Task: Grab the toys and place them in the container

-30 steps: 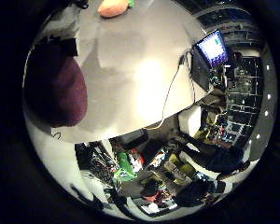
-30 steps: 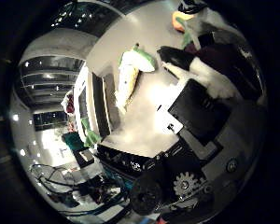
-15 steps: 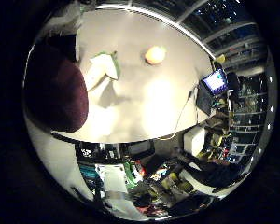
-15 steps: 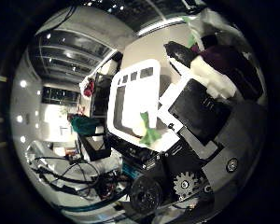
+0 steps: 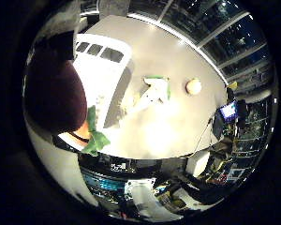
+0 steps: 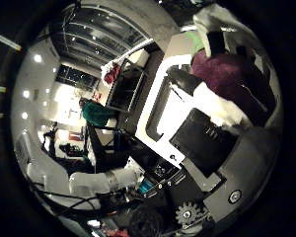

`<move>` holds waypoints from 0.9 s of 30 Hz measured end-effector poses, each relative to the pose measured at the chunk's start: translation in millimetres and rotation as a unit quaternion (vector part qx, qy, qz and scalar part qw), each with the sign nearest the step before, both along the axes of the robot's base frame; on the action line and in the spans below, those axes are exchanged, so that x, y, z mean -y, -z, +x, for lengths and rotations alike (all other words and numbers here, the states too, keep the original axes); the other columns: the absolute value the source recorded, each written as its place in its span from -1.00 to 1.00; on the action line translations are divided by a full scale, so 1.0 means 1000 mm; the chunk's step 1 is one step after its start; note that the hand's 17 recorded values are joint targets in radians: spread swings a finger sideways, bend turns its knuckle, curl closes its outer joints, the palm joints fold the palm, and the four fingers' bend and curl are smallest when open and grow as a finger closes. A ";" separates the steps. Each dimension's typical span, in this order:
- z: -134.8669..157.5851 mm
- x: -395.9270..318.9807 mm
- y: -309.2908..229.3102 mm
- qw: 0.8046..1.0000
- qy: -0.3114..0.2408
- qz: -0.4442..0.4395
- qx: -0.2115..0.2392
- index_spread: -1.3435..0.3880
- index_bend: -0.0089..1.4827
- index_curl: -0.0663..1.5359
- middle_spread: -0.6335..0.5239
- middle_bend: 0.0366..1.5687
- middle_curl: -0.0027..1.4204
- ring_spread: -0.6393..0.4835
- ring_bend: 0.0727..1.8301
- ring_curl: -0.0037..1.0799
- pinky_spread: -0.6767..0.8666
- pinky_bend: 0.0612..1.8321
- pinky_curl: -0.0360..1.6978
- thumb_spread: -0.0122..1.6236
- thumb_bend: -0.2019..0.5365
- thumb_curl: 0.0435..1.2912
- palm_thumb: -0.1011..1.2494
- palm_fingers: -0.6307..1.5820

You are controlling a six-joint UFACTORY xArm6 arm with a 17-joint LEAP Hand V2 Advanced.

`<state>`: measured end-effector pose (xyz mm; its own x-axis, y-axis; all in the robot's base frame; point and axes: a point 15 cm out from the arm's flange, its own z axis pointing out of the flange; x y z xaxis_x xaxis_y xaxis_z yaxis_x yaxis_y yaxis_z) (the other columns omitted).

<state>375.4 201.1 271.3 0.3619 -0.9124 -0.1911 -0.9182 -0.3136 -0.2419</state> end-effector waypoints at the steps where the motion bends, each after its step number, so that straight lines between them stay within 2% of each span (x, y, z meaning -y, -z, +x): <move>1: -0.005 0.001 0.005 1.000 -0.007 -0.005 -0.014 0.01 -0.11 -0.23 -0.19 0.02 -0.32 -0.18 -0.03 -0.10 -0.29 -0.07 -0.03 0.21 -0.53 -0.23 0.39 -0.37; 3: -0.006 0.004 0.004 0.999 -0.017 -0.010 -0.027 -0.01 -0.19 -0.30 -0.12 -0.15 -0.41 0.02 -0.23 -0.26 -0.01 -0.12 -0.09 0.24 -0.54 -0.26 0.35 -0.50; 4: -0.007 0.006 0.005 0.999 -0.021 -0.012 -0.032 -0.01 -0.22 -0.32 -0.10 -0.19 -0.43 0.07 -0.28 -0.30 0.07 -0.13 -0.12 0.24 -0.54 -0.27 0.33 -0.48; 6: -0.011 0.008 0.007 0.999 -0.029 -0.016 -0.043 -0.02 -0.35 -0.39 0.00 -0.39 -0.50 0.29 -0.44 -0.42 0.30 -0.21 -0.21 0.25 -0.54 -0.31 0.29 -0.52; 11: -0.008 0.016 0.001 0.998 -0.034 -0.019 -0.048 -0.03 -0.57 -0.47 0.11 -0.64 -0.57 0.47 -0.62 -0.53 0.52 -0.36 -0.35 0.24 -0.53 -0.36 0.26 -0.45; 15: -0.006 0.039 0.000 0.998 -0.016 -0.021 -0.057 -0.02 -0.67 -0.49 0.13 -0.72 -0.58 0.50 -0.71 -0.56 0.55 -0.45 -0.45 0.24 -0.53 -0.40 0.24 -0.40; 21: -0.004 0.094 -0.002 0.997 0.018 -0.029 -0.065 0.03 -0.73 -0.48 0.14 -0.73 -0.56 0.45 -0.76 -0.57 0.52 -0.58 -0.53 0.24 -0.52 -0.42 0.24 -0.29; 25: -0.014 0.122 0.003 0.994 0.013 -0.074 -0.081 0.05 -0.75 -0.49 0.12 -0.75 -0.56 0.43 -0.79 -0.57 0.47 -0.67 -0.57 0.25 -0.52 -0.43 0.26 -0.27; 27: -0.012 0.147 0.005 0.992 0.031 -0.092 -0.083 0.05 -0.76 -0.50 0.12 -0.77 -0.56 0.42 -0.80 -0.57 0.45 -0.69 -0.58 0.25 -0.52 -0.43 0.26 -0.26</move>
<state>363.6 53.7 266.6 0.2820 -0.9568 -0.0713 -0.9594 -0.2805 -0.0301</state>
